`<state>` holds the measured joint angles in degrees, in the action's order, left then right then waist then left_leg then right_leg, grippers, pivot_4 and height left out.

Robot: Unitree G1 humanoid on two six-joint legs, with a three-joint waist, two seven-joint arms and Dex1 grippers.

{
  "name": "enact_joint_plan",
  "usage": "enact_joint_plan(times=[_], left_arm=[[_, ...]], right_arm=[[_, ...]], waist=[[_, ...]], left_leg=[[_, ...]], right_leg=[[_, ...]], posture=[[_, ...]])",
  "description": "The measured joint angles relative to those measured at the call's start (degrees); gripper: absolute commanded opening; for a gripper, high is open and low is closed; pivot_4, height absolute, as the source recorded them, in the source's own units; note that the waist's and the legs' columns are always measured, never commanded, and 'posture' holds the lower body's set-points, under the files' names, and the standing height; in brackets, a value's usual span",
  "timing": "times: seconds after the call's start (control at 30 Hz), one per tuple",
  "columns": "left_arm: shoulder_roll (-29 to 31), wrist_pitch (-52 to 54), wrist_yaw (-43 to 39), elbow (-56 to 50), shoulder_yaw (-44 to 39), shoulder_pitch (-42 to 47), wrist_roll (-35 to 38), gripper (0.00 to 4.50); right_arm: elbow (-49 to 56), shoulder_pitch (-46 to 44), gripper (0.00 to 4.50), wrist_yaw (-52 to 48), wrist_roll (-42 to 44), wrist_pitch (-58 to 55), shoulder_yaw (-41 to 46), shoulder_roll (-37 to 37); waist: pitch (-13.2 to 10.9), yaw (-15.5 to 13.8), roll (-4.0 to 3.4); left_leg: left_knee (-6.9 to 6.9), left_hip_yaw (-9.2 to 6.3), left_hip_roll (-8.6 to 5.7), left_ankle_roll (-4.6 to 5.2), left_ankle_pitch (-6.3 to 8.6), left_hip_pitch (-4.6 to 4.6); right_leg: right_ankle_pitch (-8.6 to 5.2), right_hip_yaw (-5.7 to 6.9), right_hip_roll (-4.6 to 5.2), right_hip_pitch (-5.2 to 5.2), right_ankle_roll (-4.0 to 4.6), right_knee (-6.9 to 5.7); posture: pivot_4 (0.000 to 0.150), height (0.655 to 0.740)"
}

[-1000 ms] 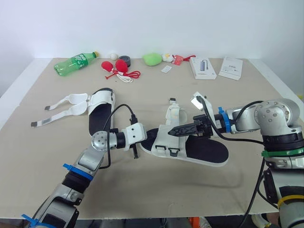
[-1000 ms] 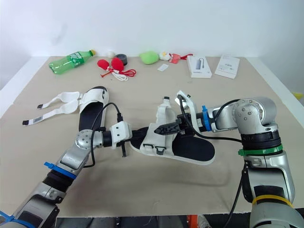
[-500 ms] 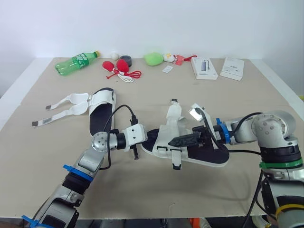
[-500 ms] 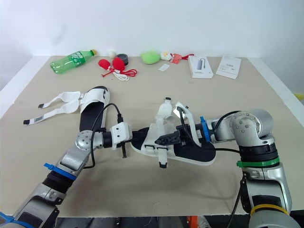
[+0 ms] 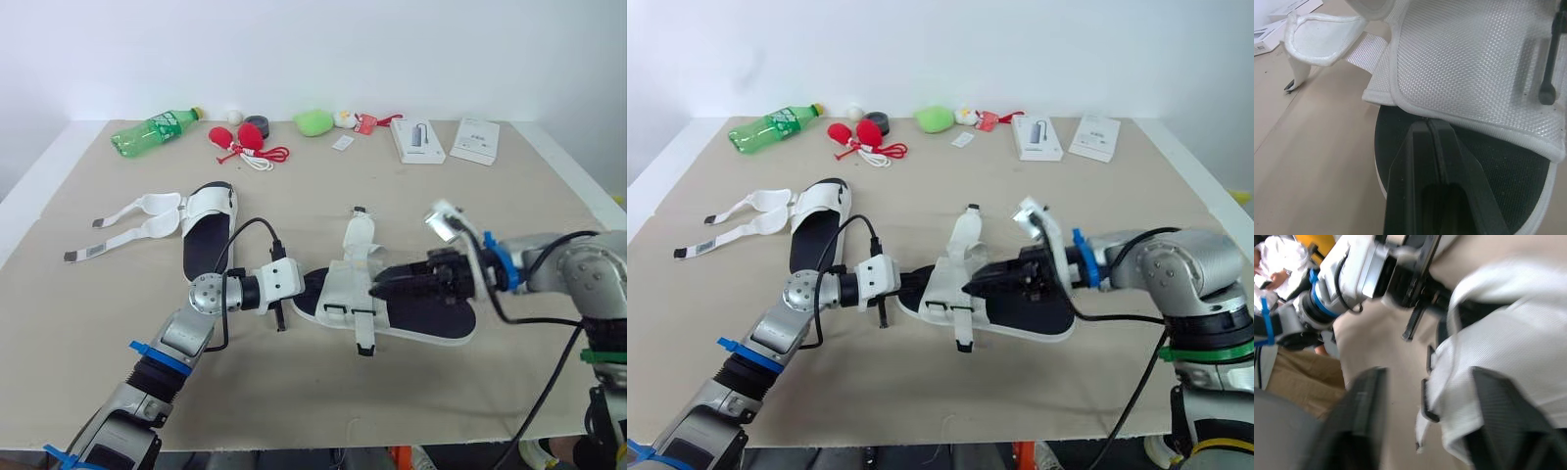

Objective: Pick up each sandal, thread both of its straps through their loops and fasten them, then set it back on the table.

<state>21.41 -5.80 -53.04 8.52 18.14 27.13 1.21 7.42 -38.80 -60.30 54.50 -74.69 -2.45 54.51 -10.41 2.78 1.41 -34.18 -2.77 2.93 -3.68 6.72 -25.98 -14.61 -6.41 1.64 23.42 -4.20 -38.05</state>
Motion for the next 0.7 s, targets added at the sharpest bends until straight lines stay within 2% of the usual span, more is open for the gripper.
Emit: enact_joint_plan(times=[0.17, 0.27, 0.4, 0.5, 0.7], left_arm=[[0.3, -0.1, -0.5, -0.1, -0.1, 0.0, 0.2, 0.00], [0.4, 0.0, -0.8, 0.0, -0.2, 0.0, 0.3, 0.00], [0.4, 0.0, -0.8, 0.4, -0.5, 0.1, 0.3, 0.00], [0.5, 0.0, -0.7, 1.1, -0.7, 0.4, 0.3, 0.00], [1.7, -0.3, 0.4, 2.1, -1.8, 0.9, 0.2, 0.00]], right_arm=[[3.4, 5.1, 4.21, -11.1, 3.0, -1.7, 0.0, 7.2], [8.5, 10.6, 4.21, -11.6, 3.8, -1.6, -1.1, 7.0], [11.1, 15.6, 4.21, -7.5, 0.0, 2.5, -3.8, 3.0], [9.8, 15.5, 4.21, -4.3, -4.8, 7.6, -4.6, -1.3], [6.0, 12.3, 4.21, -2.0, -8.0, 10.0, -6.0, -6.6]], waist=[[0.0, -0.1, -0.01], [0.0, -0.1, 0.00], [0.0, 0.1, 0.00], [0.0, 0.2, 0.04], [0.0, 0.3, 0.05]], left_leg=[[0.03, 0.01, 0.01, -0.02, 0.06, -0.01], [0.01, 0.00, 0.02, 0.00, 0.08, 0.01], [-0.17, 0.09, 0.02, -0.01, 0.08, 0.00], [-0.25, 0.07, 0.02, -0.02, 0.08, 0.02], [-0.24, 0.06, 0.04, -0.01, 0.07, 0.07]], right_leg=[[-0.12, 0.00, 0.02, -0.01, 0.00, 0.01], [-0.12, 0.01, 0.00, -0.02, 0.00, 0.00], [0.01, -0.01, 0.03, -0.02, -0.04, 0.00], [0.09, -0.01, 0.02, -0.02, 0.01, 0.00], [0.21, -0.01, 0.00, -0.01, 0.06, 0.00]], posture=[[0.150, 0.7400], [0.150, 0.7400], [0.150, 0.7400], [0.150, 0.7400], [0.150, 0.7400]])
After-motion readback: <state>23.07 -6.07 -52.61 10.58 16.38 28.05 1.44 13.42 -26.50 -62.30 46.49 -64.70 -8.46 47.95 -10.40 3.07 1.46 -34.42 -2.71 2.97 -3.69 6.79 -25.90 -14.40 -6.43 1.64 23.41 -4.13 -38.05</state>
